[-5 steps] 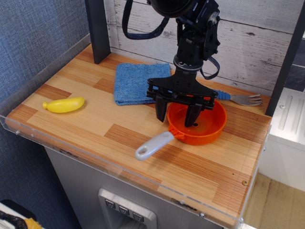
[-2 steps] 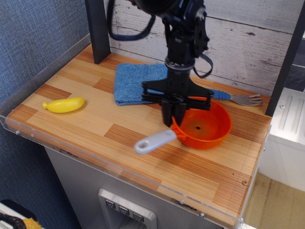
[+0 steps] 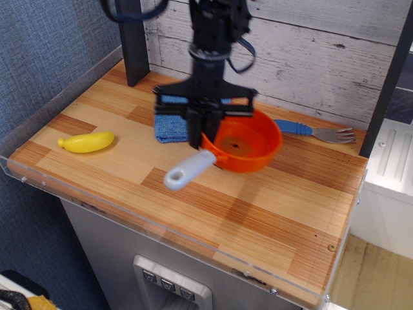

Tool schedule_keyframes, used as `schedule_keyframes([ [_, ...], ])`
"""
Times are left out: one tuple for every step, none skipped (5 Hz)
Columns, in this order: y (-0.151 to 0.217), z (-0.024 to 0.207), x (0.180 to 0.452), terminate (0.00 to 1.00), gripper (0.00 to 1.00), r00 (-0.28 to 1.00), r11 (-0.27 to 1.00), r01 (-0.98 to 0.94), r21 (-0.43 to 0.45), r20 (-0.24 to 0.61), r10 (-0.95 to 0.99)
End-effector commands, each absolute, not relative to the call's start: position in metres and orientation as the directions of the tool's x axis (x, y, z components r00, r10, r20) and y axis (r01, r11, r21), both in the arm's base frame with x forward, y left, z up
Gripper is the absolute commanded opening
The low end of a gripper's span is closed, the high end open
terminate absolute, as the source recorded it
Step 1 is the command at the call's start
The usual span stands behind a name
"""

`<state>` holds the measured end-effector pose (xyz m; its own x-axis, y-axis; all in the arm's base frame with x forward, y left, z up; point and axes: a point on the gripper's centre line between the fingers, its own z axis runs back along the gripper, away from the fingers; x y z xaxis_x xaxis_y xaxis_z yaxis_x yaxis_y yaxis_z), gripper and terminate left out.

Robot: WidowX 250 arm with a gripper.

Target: Move the red pan closer to the banana.

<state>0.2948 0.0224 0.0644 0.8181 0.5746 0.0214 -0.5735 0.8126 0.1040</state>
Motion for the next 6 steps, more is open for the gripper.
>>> schedule_keyframes([
  [0.074, 0.077, 0.257, 0.0, 0.0, 0.561, 0.558, -0.827, 0.072, 0.036, 0.827],
  [0.084, 0.063, 0.241, 0.0, 0.0, 0.49, 0.489, -0.87, 0.065, 0.007, 0.872],
  [0.09, 0.049, 0.23, 0.0, 0.0, 0.435, 0.436, -0.9, 0.031, -0.019, 0.9],
  [0.094, 0.038, 0.227, 0.0, 0.0, 0.408, 0.409, -0.911, 0.06, -0.023, 0.913],
  [0.1, 0.031, 0.228, 0.0, 0.0, 0.391, 0.392, -0.917, 0.069, -0.028, 0.92],
  [0.102, 0.03, 0.228, 0.0, 0.0, 0.398, 0.4, -0.913, 0.077, -0.035, 0.917],
])
